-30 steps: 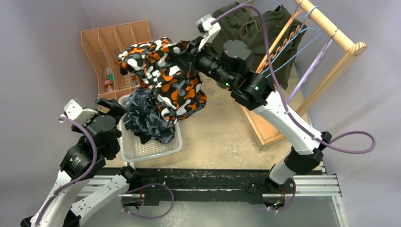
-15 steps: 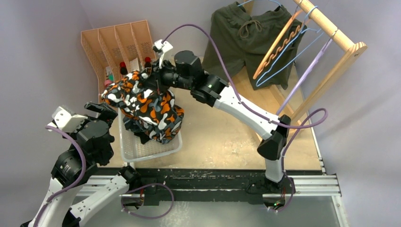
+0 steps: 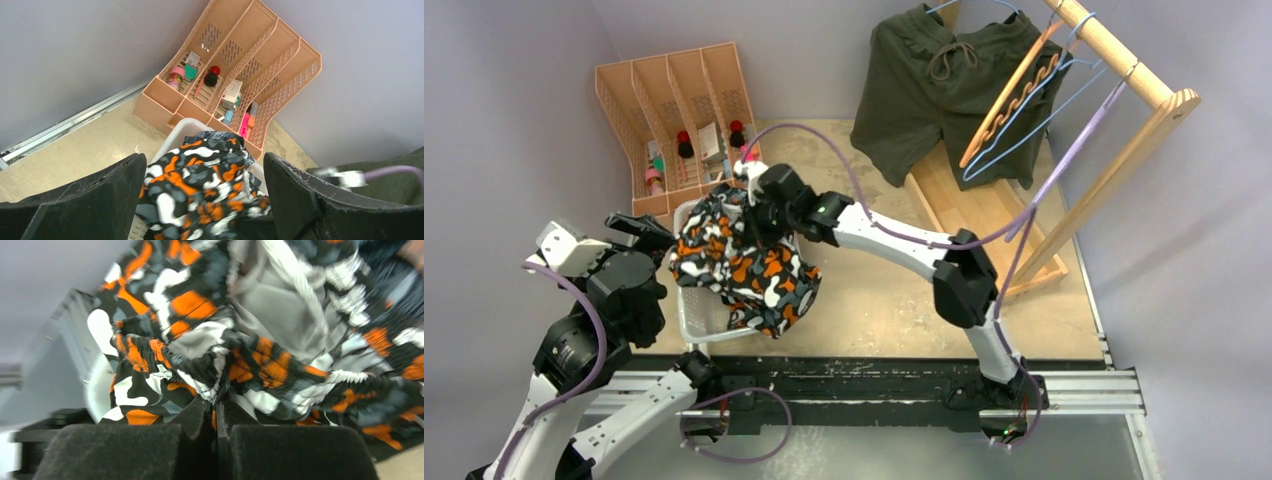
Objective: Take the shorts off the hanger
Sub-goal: Place the shorts in the basket.
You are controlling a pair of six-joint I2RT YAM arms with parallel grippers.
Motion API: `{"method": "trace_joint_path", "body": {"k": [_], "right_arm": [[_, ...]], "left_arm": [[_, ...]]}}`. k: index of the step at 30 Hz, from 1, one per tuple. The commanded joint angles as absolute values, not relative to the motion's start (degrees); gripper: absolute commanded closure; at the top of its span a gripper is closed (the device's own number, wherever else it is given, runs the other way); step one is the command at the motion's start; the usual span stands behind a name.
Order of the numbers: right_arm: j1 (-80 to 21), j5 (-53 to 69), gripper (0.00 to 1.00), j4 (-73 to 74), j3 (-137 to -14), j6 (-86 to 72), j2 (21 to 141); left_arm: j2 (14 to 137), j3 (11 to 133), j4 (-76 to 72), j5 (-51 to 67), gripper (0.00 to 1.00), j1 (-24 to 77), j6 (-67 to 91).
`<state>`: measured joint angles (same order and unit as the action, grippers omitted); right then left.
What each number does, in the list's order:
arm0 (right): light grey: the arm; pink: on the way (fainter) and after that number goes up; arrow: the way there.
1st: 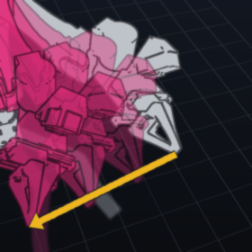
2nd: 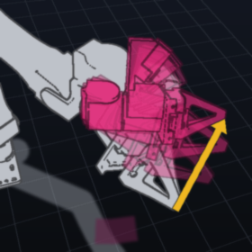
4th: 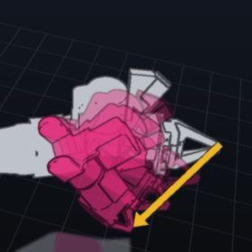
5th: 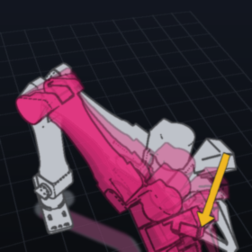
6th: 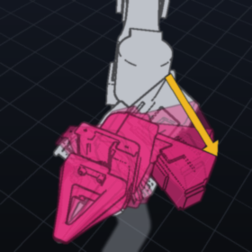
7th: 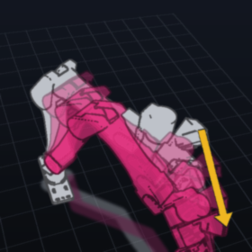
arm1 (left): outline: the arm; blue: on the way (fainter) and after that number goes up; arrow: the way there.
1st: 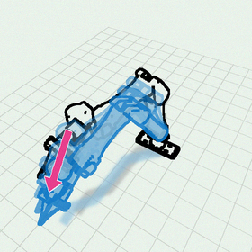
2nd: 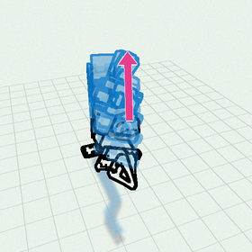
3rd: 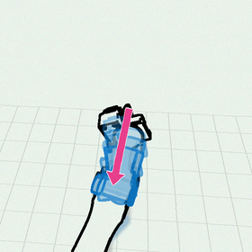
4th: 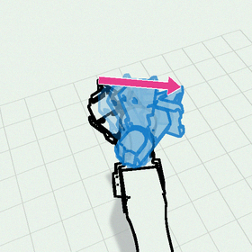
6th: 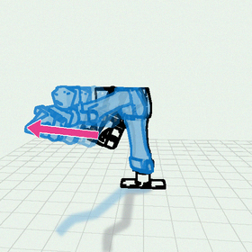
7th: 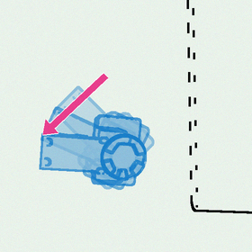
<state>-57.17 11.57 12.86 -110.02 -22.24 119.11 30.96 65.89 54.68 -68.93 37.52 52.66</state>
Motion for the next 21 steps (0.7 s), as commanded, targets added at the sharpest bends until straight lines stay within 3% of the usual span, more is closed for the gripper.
{"method": "trace_joint_path", "body": {"k": [1,12,19,21], "right_arm": [[-60.1,6.6,1.00,19.1,-113.1,-18.4,122.3],[-62.1,-3.8,1.00,26.2,-124.4,-15.5,127.6],[-62.1,-0.6,0.94,28.9,-125.8,-15.5,134.2],[-62.1,-0.1,0.89,28.2,-125.7,-15.8,134.3]], "left_arm": [[33.5,65.9,52.0,-67.0,0.14,37.4,50.6],[34.2,65.8,51.1,-65.7,0.14,37.4,49.3],[34.8,65.5,50.8,-63.4,0.16,37.4,48.8],[35.2,65.5,50.9,-62.9,0.16,37.4,48.6]]}}
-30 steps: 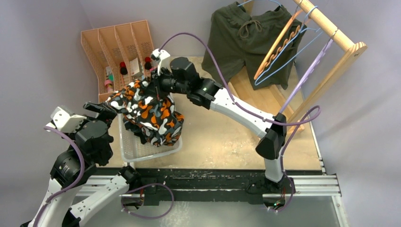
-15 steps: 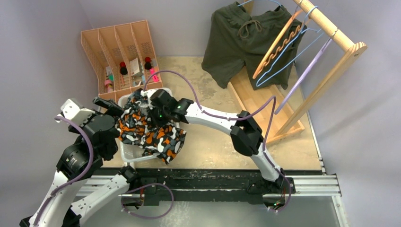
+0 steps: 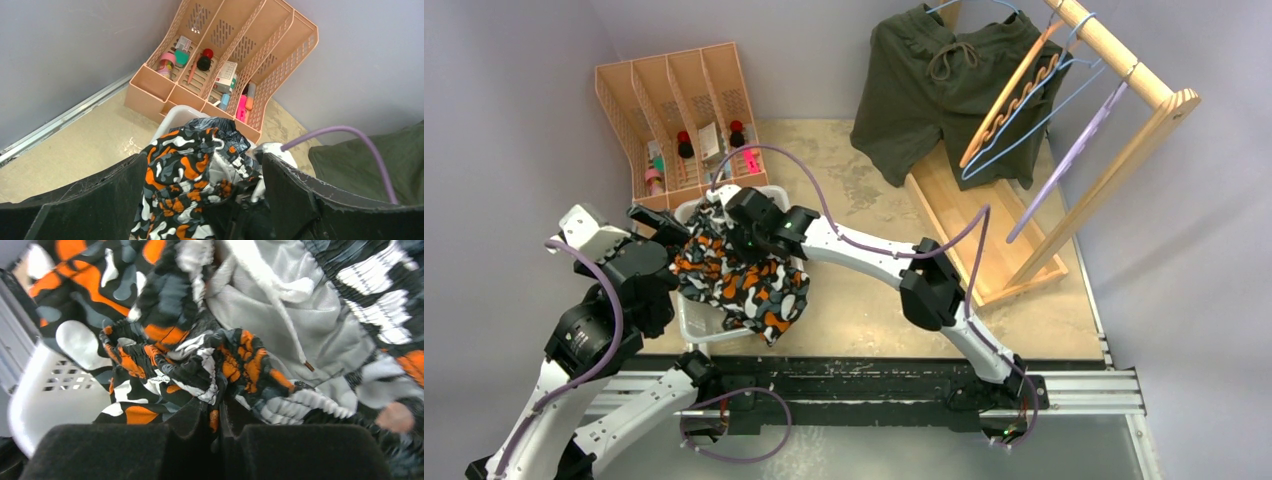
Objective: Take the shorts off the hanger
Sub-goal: Place the shorts in the basket.
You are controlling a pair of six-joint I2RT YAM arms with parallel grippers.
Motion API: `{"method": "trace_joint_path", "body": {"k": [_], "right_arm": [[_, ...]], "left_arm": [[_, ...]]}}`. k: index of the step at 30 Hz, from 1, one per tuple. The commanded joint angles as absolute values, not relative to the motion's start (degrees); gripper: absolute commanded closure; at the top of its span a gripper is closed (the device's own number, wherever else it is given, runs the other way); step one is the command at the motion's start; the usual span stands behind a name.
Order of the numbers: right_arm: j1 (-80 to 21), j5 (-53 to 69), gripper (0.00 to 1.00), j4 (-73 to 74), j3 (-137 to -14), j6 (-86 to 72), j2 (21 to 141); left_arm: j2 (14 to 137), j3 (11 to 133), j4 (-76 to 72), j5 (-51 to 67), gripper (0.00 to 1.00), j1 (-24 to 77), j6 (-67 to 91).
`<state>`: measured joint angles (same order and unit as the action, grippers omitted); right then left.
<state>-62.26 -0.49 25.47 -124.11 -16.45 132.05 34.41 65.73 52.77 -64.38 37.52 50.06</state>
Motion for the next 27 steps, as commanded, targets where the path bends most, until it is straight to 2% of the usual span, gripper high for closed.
{"method": "trace_joint_path", "body": {"k": [1,6,10,13,21,27], "right_arm": [[-62.0,0.5,0.82,27.8,-125.7,-15.7,134.3],[-61.6,-0.2,0.72,30.9,-130.4,-15.0,133.1],[-61.6,-0.3,0.55,28.9,-128.7,-13.0,125.0],[-61.6,0.1,0.47,27.0,-125.5,-11.6,119.2],[-61.8,-7.6,0.42,27.5,-116.1,-13.6,110.5],[-62.5,1.5,0.36,23.5,-101.8,-15.6,99.7]], "left_arm": [[35.4,65.5,50.8,-62.7,0.16,37.4,48.7],[36.2,65.9,49.9,-61.7,0.16,37.4,48.2],[36.4,66.0,49.7,-62.0,0.16,37.4,47.9],[36.3,66.0,49.5,-62.3,0.16,37.4,47.9],[35.6,66.2,49.1,-62.4,0.16,37.4,47.8],[36.1,65.9,49.0,-62.1,0.16,37.4,47.7]]}}
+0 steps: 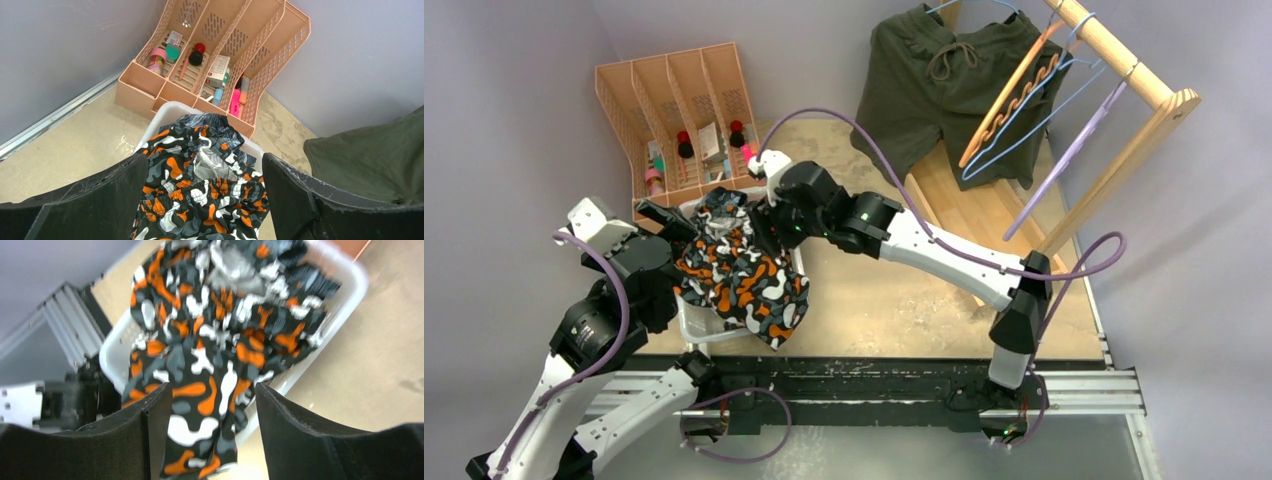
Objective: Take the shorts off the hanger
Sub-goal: Place the shorts in the basket.
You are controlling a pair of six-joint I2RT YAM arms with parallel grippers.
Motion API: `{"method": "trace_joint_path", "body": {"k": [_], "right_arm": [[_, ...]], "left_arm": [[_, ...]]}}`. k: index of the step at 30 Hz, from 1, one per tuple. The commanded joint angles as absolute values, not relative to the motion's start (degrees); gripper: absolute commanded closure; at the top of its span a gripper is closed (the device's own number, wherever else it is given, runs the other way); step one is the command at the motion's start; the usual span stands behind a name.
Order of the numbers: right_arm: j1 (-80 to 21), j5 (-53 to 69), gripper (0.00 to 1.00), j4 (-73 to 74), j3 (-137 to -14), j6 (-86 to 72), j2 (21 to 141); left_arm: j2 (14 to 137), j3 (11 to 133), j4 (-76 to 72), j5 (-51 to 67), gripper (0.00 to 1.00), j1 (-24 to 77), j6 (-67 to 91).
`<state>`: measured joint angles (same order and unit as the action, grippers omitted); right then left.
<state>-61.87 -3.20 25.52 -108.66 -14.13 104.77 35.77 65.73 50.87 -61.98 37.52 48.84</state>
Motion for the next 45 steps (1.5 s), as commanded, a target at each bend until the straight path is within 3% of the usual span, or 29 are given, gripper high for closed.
{"method": "trace_joint_path", "body": {"k": [1,9,15,17,19,22,26,31,37,45], "right_arm": [[-62.9,2.7,0.33,22.8,-99.5,-16.1,98.2],[-65.9,5.1,0.16,22.1,-88.7,-17.7,94.6],[-67.4,1.8,0.14,22.3,-89.2,-17.7,101.1],[-67.4,-0.4,0.20,20.4,-90.2,-18.4,103.6],[-67.5,-2.8,0.33,16.8,-90.4,-20.1,104.9],[-67.4,-4.5,0.58,12.0,-92.3,-22.8,105.8],[-67.2,-6.9,0.99,8.8,-98.6,-20.8,108.0],[-66.0,-7.3,1.00,7.0,-106.5,-19.3,111.6],[-61.8,2.4,1.00,3.0,-105.9,-24.0,118.2],[-62.6,0.8,1.00,6.6,-102.1,-22.2,125.4]], "left_arm": [[36.2,65.9,48.9,-62.0,0.16,37.4,47.7],[37.0,65.1,47.4,-60.4,0.16,37.4,47.9],[36.9,65.2,47.5,-60.3,0.17,37.4,48.2],[36.7,65.1,47.6,-60.3,0.17,37.4,48.2],[36.6,65.3,47.7,-60.4,0.17,37.4,48.2],[36.3,65.7,48.4,-60.9,0.17,37.4,48.1],[35.6,65.8,49.2,-61.5,0.17,37.4,48.1],[35.3,66.5,49.5,-61.9,0.17,37.4,47.8],[35.3,66.4,49.6,-61.7,0.17,37.4,48.0],[35.4,66.0,49.0,-62.0,0.17,37.4,47.7]]}}
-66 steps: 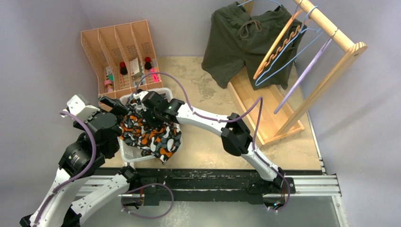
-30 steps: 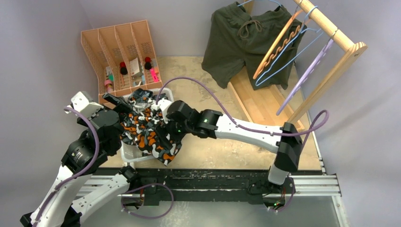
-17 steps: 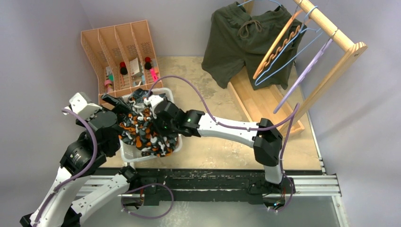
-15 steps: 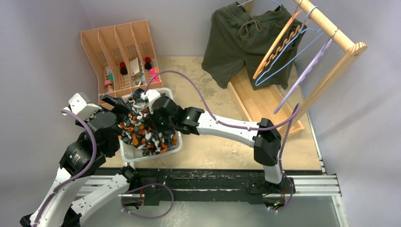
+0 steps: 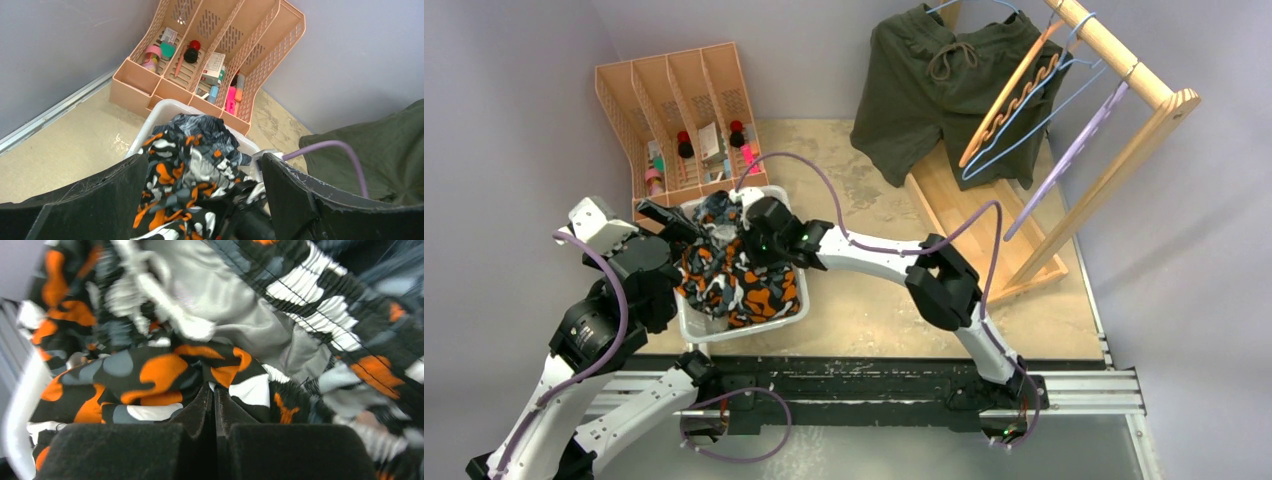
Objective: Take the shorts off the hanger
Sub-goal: Place the shorts in the basket.
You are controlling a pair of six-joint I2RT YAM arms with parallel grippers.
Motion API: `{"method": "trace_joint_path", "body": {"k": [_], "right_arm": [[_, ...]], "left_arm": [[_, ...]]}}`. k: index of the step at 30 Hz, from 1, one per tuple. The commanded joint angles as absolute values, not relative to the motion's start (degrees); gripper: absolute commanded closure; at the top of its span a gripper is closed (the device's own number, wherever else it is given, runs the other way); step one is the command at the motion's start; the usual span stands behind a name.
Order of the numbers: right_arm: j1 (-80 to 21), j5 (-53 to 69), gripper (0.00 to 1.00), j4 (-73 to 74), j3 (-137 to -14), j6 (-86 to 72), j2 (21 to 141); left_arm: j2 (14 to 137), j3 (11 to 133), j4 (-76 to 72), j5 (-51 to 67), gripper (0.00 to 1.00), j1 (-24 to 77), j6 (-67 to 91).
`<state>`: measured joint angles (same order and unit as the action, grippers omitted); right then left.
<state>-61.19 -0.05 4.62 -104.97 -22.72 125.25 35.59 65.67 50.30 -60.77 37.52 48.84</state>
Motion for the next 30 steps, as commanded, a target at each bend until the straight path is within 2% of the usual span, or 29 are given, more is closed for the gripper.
{"method": "trace_joint_path", "body": {"k": [1,5,8,12,15,19,25,30], "right_arm": [[-62.7,0.6,1.00,6.2,-100.7,-22.2,125.4],[-62.7,-2.0,1.00,14.9,-105.1,-20.9,128.2],[-62.7,-4.2,0.96,15.4,-105.7,-20.4,125.5],[-62.7,-3.5,0.85,11.0,-103.1,-19.4,118.2],[-62.7,-2.4,0.71,11.1,-103.8,-19.0,114.5],[-62.6,-3.6,0.61,11.8,-105.0,-18.0,110.9],[-62.6,-5.9,0.60,9.0,-101.0,-19.1,105.9],[-63.7,4.9,0.64,-1.3,-88.6,-20.2,100.0]], "left_arm": [[35.6,65.9,48.8,-62.0,0.17,37.4,47.7],[36.0,65.4,48.3,-61.1,0.17,37.4,47.9],[36.5,65.5,48.0,-60.8,0.17,37.4,47.9],[36.6,65.7,48.1,-60.8,0.17,37.4,47.6],[36.3,65.6,48.2,-60.8,0.17,37.4,47.7],[36.5,65.5,48.0,-60.5,0.17,37.4,47.7],[37.1,65.9,47.7,-60.3,0.17,37.4,47.5],[36.9,65.7,47.7,-60.8,0.17,37.4,47.3]]}}
